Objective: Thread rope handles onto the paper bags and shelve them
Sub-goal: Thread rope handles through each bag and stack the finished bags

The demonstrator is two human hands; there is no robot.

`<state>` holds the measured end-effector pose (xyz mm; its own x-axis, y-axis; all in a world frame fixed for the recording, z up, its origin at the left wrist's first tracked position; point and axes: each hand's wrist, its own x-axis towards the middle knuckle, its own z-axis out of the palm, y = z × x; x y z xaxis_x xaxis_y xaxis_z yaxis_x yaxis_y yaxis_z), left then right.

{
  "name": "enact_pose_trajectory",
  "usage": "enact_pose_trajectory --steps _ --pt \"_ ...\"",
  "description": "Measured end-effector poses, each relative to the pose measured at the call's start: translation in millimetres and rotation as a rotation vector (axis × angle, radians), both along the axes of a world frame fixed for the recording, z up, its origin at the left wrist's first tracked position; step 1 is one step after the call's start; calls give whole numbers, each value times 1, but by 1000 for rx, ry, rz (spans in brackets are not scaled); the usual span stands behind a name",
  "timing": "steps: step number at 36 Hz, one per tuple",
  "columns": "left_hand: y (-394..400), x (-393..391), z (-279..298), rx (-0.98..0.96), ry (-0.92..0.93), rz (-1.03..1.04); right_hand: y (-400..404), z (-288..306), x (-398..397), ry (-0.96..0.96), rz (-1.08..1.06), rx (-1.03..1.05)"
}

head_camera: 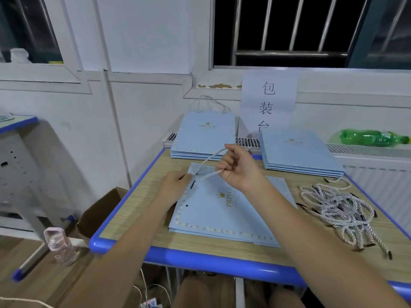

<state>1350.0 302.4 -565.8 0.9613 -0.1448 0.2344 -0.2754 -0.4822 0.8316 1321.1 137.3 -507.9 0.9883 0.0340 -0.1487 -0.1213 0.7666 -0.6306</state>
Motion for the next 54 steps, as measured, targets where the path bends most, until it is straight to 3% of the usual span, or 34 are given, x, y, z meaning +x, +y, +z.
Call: enact_pose_trajectory --steps 3,8,10,12,15,18,23,25,29,34,38,43,54 --pt "0 2 -1 -18 -1 8 -14 -17 2 12 -55 -150" --pt "0 2 0 -45 2 -9 -39 -30 -11 -85 -116 -1082" --pt "0 1 1 -45 6 0 -44 -31 -17 -125 -129 -1298" --pt "1 0 3 -20 20 4 -46 -36 -20 -161 -199 -1452" --pt "6 -1 7 71 60 -3 -44 -45 -22 -368 -300 -1647" --pt "12 -5 11 294 -35 14 -35 -47 -21 -532 -261 -1814" --pt "26 -18 17 594 -138 38 -8 -45 -23 -543 -144 -2018" --pt "30 -22 17 647 -79 -21 0 -47 -23 -515 -137 -2048" --pt "30 -27 13 529 2 -153 8 -51 -24 -525 -178 -2012" --pt "23 -24 7 115 21 -88 7 -51 -27 -582 -265 -1840" --pt "13 -29 -2 13 -27 -21 10 -47 -31 -653 -204 -1635" --pt "11 -27 0 -13 3 20 18 -47 -35 -762 -106 -1702" --pt "11 -31 4 -36 40 9 27 -48 -35 -710 -140 -1626"
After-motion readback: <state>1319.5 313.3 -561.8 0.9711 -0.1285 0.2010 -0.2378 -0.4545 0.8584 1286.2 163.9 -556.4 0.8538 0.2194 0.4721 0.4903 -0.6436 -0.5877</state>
